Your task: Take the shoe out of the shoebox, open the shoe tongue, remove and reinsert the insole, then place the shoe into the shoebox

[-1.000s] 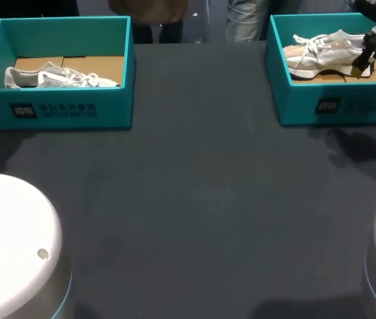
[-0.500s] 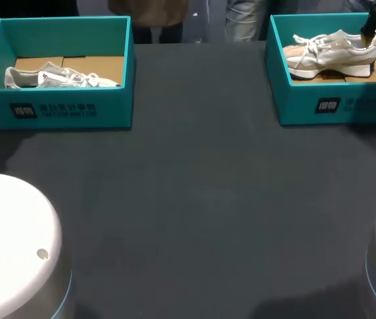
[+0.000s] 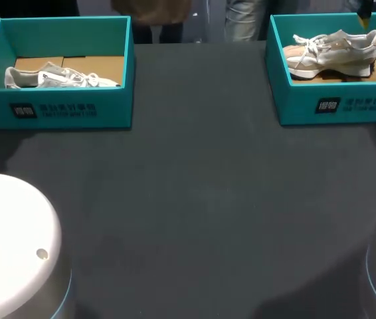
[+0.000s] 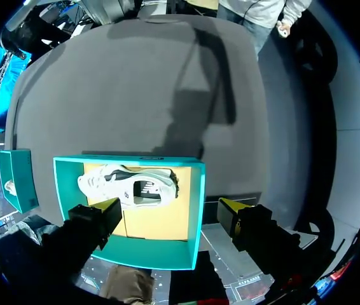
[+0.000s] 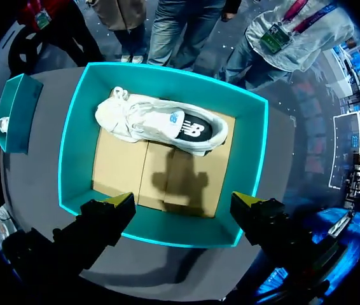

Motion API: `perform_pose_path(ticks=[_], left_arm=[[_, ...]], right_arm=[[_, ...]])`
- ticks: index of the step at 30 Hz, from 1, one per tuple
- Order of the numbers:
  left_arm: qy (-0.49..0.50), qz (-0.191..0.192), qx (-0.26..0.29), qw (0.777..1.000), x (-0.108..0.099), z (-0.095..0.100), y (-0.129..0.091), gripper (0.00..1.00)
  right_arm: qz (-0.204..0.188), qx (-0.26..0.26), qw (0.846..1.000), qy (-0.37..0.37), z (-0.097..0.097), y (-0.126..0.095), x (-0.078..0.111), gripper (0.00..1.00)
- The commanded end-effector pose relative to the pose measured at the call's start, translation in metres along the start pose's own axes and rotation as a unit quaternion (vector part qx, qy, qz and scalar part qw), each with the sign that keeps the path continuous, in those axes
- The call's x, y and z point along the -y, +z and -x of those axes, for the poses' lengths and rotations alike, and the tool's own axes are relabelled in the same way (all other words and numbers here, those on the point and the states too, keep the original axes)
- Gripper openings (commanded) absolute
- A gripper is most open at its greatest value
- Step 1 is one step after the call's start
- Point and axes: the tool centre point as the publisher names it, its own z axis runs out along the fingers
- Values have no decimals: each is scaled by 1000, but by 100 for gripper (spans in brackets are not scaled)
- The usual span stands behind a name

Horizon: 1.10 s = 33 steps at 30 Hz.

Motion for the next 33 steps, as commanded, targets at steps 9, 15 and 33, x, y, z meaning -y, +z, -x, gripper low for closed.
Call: perform_pose_path(ticks=[9,15,33], left_arm=[[1,0,-1,1000,-1,0,0,100],[1,0,-1,1000,-1,0,0,100],[1,0,-1,1000,-1,0,0,100]], right_arm=[[-79,10,996,38,26,33,-45,100],[-77,16,994,70,39,48,-57,100],[-51,20,994,99,57,89,-68,92]])
